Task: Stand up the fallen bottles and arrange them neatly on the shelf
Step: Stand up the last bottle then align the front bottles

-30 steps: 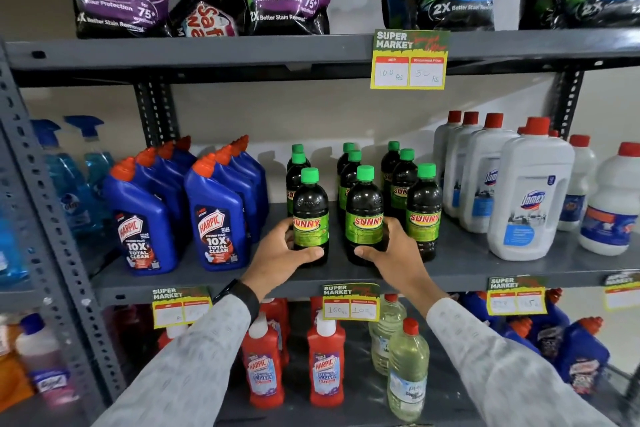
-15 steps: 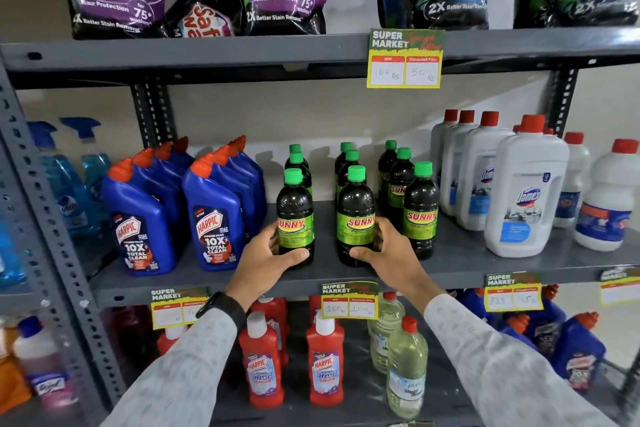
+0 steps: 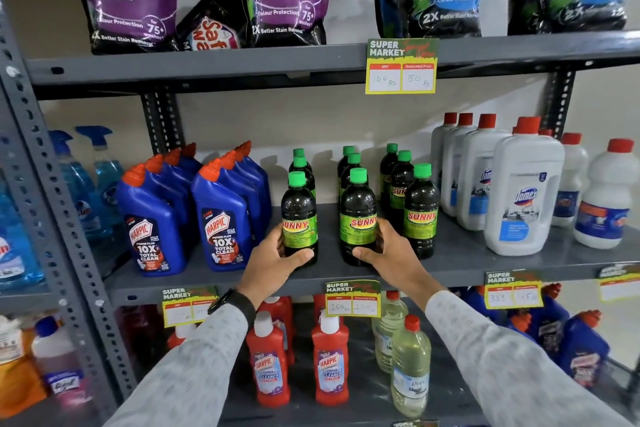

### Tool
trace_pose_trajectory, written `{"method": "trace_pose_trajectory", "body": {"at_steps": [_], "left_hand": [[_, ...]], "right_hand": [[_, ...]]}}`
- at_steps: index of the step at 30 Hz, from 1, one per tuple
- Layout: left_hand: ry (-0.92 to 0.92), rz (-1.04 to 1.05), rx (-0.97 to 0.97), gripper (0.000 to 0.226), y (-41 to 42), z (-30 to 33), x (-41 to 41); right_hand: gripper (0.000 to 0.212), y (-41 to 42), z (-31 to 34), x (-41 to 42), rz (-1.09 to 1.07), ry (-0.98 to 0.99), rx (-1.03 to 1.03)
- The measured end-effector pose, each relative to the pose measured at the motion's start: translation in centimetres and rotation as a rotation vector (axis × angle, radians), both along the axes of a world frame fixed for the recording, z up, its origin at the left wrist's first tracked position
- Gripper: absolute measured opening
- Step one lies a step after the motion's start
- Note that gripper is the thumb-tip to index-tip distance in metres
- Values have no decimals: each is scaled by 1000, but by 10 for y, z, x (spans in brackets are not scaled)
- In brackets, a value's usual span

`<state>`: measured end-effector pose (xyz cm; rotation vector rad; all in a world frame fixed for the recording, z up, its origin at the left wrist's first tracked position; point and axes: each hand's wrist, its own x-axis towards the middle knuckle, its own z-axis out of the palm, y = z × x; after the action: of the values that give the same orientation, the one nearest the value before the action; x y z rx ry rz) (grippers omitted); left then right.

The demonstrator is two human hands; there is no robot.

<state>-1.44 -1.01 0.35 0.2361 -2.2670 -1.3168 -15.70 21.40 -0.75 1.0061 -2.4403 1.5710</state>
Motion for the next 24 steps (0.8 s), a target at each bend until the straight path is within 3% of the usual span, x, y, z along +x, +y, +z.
{"method": "trace_pose_trajectory", "body": {"at_steps": [4, 7, 9, 12, 16, 19, 24], "left_hand": [[124, 114, 47, 83, 19, -8, 13], [404, 436, -66, 55, 42, -20, 25], [527, 463, -164, 36, 66, -19, 24], [405, 273, -179, 36, 104, -10, 9], [70, 197, -106, 86, 136, -5, -18], [38, 225, -56, 99, 138, -8, -34], [73, 162, -22, 94, 129, -3, -54]], "right_hand": [[84, 13, -2, 7, 33, 10, -41], [69, 35, -7, 11, -82, 107, -94], [50, 53, -9, 10, -235, 229, -178], [45, 76, -6, 1, -415, 276, -328], [88, 92, 3, -24, -379, 40, -248], [111, 95, 8, -42, -278, -64, -101], [99, 94, 9, -58, -197, -95, -54]]}}
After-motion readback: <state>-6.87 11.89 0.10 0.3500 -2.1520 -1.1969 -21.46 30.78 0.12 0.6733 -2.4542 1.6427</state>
